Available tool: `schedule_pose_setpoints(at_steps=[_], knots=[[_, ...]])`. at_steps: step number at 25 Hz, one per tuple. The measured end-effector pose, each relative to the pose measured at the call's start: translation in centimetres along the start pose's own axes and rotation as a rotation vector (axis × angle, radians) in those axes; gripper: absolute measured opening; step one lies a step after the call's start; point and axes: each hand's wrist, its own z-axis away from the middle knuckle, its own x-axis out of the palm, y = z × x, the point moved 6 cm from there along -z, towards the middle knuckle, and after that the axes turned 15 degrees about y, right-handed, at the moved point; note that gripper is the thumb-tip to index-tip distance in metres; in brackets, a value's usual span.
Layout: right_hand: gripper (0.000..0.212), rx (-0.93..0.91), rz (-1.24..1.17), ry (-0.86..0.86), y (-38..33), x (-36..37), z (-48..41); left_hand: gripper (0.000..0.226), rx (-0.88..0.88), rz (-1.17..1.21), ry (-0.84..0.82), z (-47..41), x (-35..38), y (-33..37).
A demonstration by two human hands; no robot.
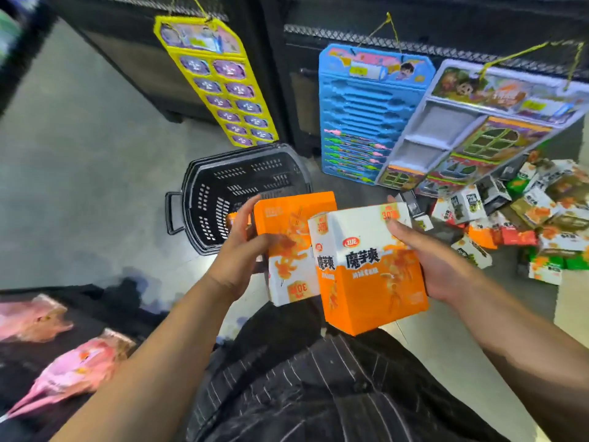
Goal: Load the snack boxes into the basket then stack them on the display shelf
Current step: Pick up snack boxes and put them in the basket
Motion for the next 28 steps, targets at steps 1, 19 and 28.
schedule_pose_setpoints(at_steps=[1,19,28], knots=[[0.075,-0.006,0.0,0.017,-0.3,1.0,-0.3,0.075,0.005,0.016,0.032,0.3,-1.5,0.0],[0.063,-0.176,0.25,0.251,-1.5,28.8,-12.5,0.068,-0.107,0.026,0.209,-16.2,-33.9,-1.2],[0.065,-0.321,0.564,0.409,0.7,34.6,-30.1,0.077,-0.257,0.047,0.3,-27.7,-38.4,-7.9]])
